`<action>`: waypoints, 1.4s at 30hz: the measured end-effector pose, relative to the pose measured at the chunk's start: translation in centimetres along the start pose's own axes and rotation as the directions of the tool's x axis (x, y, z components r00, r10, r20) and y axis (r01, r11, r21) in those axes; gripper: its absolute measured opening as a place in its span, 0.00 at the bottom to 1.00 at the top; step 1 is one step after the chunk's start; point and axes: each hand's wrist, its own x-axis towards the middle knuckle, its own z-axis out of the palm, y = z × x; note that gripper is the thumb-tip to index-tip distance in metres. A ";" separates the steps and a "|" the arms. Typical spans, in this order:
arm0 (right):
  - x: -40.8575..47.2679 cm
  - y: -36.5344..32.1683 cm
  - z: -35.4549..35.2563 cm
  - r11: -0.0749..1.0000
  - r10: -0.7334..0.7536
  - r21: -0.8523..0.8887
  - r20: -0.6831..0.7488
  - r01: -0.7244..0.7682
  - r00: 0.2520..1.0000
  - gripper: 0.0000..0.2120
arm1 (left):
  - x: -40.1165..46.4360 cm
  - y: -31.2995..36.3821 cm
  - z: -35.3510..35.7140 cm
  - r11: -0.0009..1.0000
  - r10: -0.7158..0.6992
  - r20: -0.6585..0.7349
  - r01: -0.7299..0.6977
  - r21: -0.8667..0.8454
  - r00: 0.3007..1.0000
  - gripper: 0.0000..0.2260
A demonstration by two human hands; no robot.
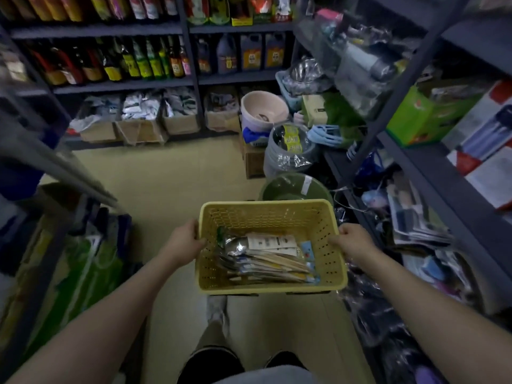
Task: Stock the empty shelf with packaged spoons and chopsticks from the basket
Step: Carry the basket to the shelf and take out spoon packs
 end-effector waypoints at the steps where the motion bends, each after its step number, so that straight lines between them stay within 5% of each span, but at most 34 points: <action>1: 2.2 -1.0 0.8 1.000 0.022 0.015 -0.015 -0.022 1.000 0.17 | 3.4 0.4 -0.7 1.000 0.011 0.023 -0.012 0.019 1.000 0.15; 13: 21.7 -3.7 2.8 0.903 0.412 0.197 -0.142 -0.382 0.900 0.07 | 35.5 15.5 2.1 0.981 0.116 0.215 -0.146 0.129 0.970 0.06; 17: 29.1 0.8 3.7 0.802 0.571 0.258 -0.064 -0.539 0.819 0.12 | 42.9 18.1 7.9 0.932 0.206 0.356 -0.294 0.214 0.912 0.05; 23: 36.2 5.3 6.3 0.583 0.739 0.422 0.080 -0.694 0.669 0.02 | 51.2 19.7 15.9 0.868 0.209 0.433 -0.370 0.330 0.877 0.07; 27: 36.7 7.0 8.3 0.573 0.776 0.336 0.072 -0.748 0.627 0.11 | 55.2 19.5 20.3 0.813 0.179 0.570 -0.447 0.373 0.802 0.07; 31: 36.1 7.2 9.1 0.492 0.818 0.349 0.128 -0.798 0.561 0.09 | 57.4 18.6 23.0 0.772 0.107 0.657 -0.479 0.419 0.746 0.10; 34: 37.7 5.2 9.5 0.579 0.803 0.124 0.082 -0.805 0.590 0.12 | 59.1 17.8 24.0 0.836 0.116 0.648 -0.426 0.346 0.753 0.12; 37: 40.4 2.4 11.1 0.699 0.698 -0.241 0.020 -0.674 0.716 0.19 | 59.7 17.5 24.4 0.817 0.262 0.660 -0.526 0.237 0.704 0.16; 42: 46.5 3.0 17.6 0.889 0.454 -0.166 0.190 -0.428 0.870 0.15 | 59.1 17.4 24.2 0.716 0.416 0.745 -0.693 0.086 0.522 0.14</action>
